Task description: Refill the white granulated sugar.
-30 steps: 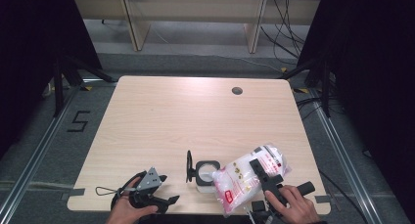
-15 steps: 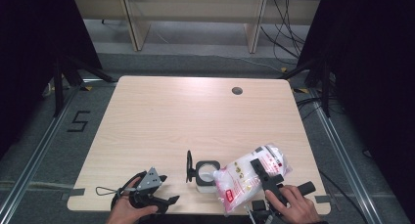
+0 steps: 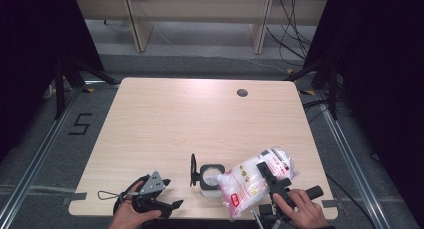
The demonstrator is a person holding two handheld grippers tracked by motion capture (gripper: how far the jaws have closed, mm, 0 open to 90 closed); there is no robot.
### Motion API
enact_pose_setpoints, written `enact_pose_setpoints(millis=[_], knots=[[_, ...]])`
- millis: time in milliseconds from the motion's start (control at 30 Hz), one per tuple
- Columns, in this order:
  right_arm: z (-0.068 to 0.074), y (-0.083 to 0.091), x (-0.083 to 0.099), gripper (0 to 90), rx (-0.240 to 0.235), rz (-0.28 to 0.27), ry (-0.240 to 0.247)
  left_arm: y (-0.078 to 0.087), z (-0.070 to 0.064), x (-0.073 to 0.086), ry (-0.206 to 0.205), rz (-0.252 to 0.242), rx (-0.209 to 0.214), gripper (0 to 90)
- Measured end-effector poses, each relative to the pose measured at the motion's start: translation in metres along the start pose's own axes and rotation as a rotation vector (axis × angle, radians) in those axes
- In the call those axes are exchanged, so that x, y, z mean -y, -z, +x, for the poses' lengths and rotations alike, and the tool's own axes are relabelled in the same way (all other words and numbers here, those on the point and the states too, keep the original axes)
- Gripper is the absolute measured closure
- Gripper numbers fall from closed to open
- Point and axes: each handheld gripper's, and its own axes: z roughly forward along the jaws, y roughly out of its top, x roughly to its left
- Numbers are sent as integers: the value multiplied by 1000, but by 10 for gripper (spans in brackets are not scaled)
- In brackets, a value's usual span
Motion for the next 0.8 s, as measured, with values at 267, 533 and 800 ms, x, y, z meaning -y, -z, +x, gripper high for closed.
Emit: enact_pose_setpoints(millis=[267,533,800], knots=[[2,1,1,449,-1,8,-44,-1,-2,0,23,-24,6,190],[4,-2,2,452,-2,-16,-36,-1,-2,1,41,-13,5,190],[0,-1,1,453,19,-33,-14,-1,-1,1,42,-13,-4,190]])
